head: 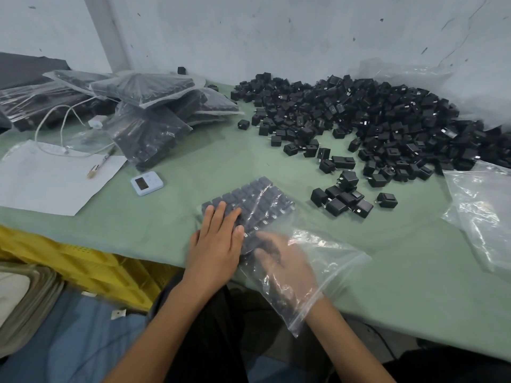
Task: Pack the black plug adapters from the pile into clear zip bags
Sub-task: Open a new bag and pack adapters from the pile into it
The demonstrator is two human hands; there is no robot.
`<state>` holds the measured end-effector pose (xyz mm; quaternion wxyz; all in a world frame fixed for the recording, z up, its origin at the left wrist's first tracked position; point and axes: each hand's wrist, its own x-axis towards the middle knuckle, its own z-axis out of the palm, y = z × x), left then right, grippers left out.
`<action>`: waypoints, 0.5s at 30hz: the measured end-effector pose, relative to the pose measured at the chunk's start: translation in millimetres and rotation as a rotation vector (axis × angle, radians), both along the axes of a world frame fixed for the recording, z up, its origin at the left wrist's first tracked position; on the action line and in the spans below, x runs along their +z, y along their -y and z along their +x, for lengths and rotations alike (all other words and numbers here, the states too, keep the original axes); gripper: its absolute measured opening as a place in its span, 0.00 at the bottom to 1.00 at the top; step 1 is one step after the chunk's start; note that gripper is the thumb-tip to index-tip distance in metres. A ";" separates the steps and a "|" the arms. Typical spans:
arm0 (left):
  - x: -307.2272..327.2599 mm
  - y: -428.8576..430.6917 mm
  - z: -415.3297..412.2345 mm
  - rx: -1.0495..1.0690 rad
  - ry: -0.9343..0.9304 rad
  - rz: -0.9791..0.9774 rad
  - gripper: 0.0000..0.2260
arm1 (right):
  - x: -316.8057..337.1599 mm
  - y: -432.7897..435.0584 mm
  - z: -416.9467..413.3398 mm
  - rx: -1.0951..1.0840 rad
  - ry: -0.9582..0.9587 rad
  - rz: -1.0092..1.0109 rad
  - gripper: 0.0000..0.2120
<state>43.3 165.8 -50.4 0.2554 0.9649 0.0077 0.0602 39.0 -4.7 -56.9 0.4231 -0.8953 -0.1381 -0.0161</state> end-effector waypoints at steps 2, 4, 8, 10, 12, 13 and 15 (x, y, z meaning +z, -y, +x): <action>-0.4 -0.3 -0.1 -0.001 0.001 0.001 0.23 | 1.6 0.1 2.6 0.033 -0.023 -0.027 0.19; -0.4 -0.3 0.0 0.003 0.003 0.005 0.23 | 4.2 -1.4 0.4 0.016 -0.061 -0.041 0.21; -0.3 0.1 -0.3 0.000 0.006 0.007 0.22 | 9.9 -8.8 -10.0 -0.006 -0.056 0.118 0.09; 0.0 -0.2 -0.5 -0.002 0.007 0.004 0.23 | 9.9 -9.6 -9.1 -0.066 -0.034 0.132 0.08; -0.3 -0.6 -0.7 -0.002 0.008 0.004 0.23 | 8.8 -8.6 -6.8 -0.109 -0.039 0.090 0.10; -0.3 -0.5 -0.6 -0.003 0.008 0.005 0.23 | 6.8 -7.8 -6.7 -0.109 -0.033 0.064 0.12; -0.1 -0.1 -0.4 -0.001 0.006 0.006 0.23 | 1.8 -8.9 -9.7 -0.081 0.030 -0.057 0.16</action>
